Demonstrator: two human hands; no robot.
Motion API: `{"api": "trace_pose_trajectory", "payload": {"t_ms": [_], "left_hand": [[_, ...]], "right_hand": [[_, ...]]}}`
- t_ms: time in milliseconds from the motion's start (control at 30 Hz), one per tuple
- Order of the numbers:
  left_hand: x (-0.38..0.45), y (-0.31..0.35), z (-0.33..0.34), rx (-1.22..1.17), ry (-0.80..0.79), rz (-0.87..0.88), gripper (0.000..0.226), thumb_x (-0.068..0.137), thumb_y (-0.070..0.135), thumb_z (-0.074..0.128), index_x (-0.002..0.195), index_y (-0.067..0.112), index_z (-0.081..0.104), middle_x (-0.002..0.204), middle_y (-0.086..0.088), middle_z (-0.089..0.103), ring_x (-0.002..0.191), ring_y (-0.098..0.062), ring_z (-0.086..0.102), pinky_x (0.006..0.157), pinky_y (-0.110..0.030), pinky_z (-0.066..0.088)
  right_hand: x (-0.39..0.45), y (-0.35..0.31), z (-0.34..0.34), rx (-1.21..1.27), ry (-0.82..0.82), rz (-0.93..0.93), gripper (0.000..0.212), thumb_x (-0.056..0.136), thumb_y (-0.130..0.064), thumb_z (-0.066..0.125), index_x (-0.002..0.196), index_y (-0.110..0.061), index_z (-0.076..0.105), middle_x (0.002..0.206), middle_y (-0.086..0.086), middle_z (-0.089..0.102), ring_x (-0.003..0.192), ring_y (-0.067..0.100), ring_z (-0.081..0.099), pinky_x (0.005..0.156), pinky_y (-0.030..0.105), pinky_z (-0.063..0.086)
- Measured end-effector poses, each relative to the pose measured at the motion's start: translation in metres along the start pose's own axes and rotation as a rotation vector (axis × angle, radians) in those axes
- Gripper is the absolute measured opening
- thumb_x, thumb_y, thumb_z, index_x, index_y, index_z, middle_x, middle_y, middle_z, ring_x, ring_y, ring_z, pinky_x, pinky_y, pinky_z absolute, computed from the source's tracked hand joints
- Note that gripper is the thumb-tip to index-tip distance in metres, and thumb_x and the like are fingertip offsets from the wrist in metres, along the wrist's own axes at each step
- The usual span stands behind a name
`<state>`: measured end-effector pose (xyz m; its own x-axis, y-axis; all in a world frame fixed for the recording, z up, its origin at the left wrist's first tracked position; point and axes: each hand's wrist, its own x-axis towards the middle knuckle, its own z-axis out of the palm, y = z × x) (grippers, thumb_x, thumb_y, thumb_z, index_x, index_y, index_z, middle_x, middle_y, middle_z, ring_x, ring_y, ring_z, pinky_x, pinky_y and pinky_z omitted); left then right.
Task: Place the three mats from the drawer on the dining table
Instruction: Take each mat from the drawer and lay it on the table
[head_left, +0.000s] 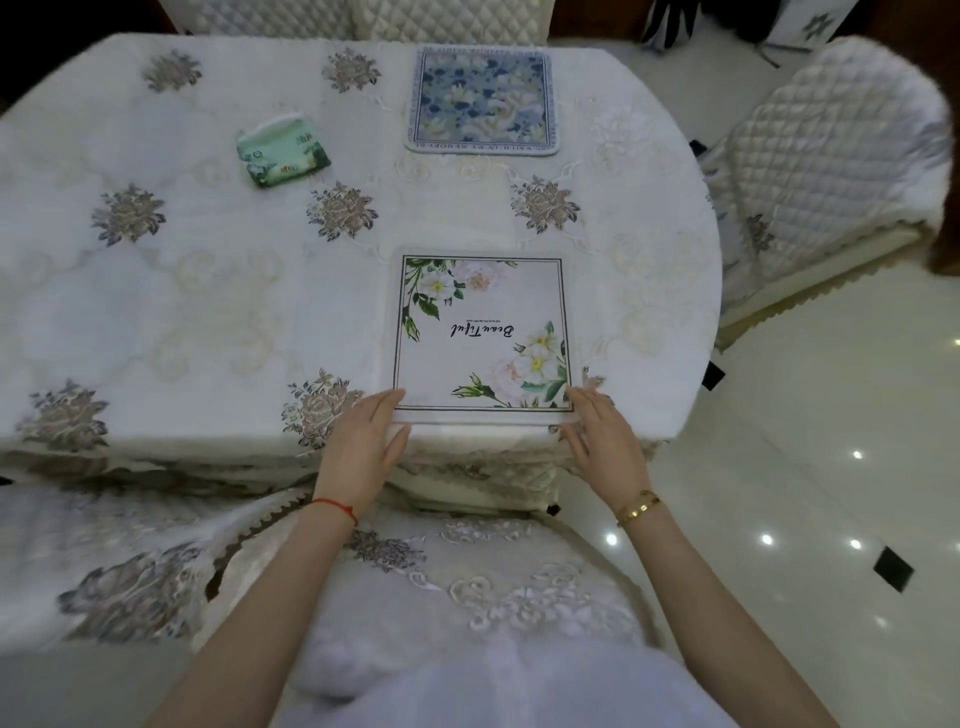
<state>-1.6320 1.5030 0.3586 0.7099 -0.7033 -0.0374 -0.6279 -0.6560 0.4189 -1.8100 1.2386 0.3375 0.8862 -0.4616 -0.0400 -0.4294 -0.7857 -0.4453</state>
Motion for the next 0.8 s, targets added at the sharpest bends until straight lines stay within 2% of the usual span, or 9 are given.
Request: {"api": "trace_pose_trajectory", "payload": {"t_ms": [133, 267, 433, 567, 700, 800], "left_hand": [[-0.021, 0.019, -0.014, 0.001, 0.069, 0.018, 0.036, 0.092, 0.021, 0.058, 0.126, 0.008, 0.057, 0.124, -0.01, 0.062, 0.12, -0.031, 0.052, 0.104, -0.041, 0.04], [-0.047, 0.039, -0.022, -0.038, 0.104, 0.001, 0.034, 0.091, 0.02, 0.06, 0.122, 0.009, 0.058, 0.118, -0.011, 0.063, 0.114, -0.029, 0.054, 0.093, -0.039, 0.046], [-0.076, 0.056, -0.018, -0.081, 0.116, 0.045, 0.034, 0.091, 0.022, 0.059, 0.122, 0.008, 0.059, 0.114, -0.01, 0.065, 0.106, -0.027, 0.058, 0.093, -0.038, 0.047], [-0.096, 0.078, -0.016, -0.101, 0.124, 0.066, 0.033, 0.091, 0.021, 0.06, 0.122, 0.009, 0.058, 0.107, -0.009, 0.066, 0.1, -0.026, 0.06, 0.087, -0.038, 0.05], [-0.102, 0.096, -0.016, -0.108, 0.074, 0.131, 0.033, 0.093, 0.024, 0.056, 0.123, 0.01, 0.058, 0.109, -0.008, 0.065, 0.1, -0.024, 0.06, 0.085, -0.036, 0.05], [-0.104, 0.109, -0.017, -0.095, -0.007, 0.212, 0.031, 0.093, 0.025, 0.056, 0.12, 0.01, 0.059, 0.099, -0.008, 0.066, 0.084, -0.022, 0.06, 0.073, -0.032, 0.049]], "right_hand": [[-0.033, -0.013, -0.018, 0.009, 0.09, -0.03, 0.038, 0.092, -0.013, 0.056, 0.129, -0.007, 0.054, 0.13, 0.013, 0.057, 0.123, 0.029, 0.051, 0.102, 0.042, 0.045], [-0.071, -0.015, -0.035, 0.033, 0.137, -0.014, 0.034, 0.089, -0.009, 0.059, 0.123, -0.006, 0.057, 0.116, 0.011, 0.062, 0.106, 0.027, 0.058, 0.086, 0.037, 0.05], [-0.119, -0.003, -0.052, 0.049, 0.224, -0.003, 0.029, 0.089, -0.008, 0.06, 0.118, -0.007, 0.06, 0.113, 0.01, 0.063, 0.109, 0.021, 0.051, 0.092, 0.035, 0.046], [-0.156, 0.005, -0.063, 0.014, 0.279, 0.068, 0.029, 0.088, -0.007, 0.063, 0.117, -0.007, 0.06, 0.11, 0.011, 0.063, 0.103, 0.026, 0.056, 0.086, 0.038, 0.052], [-0.189, 0.008, -0.07, 0.025, 0.346, 0.173, 0.03, 0.089, -0.008, 0.062, 0.12, -0.007, 0.06, 0.112, 0.012, 0.064, 0.104, 0.026, 0.057, 0.088, 0.036, 0.049], [-0.22, 0.002, -0.064, 0.023, 0.39, 0.274, 0.03, 0.09, -0.01, 0.062, 0.12, -0.007, 0.06, 0.115, 0.011, 0.064, 0.107, 0.026, 0.057, 0.091, 0.037, 0.049]]}}
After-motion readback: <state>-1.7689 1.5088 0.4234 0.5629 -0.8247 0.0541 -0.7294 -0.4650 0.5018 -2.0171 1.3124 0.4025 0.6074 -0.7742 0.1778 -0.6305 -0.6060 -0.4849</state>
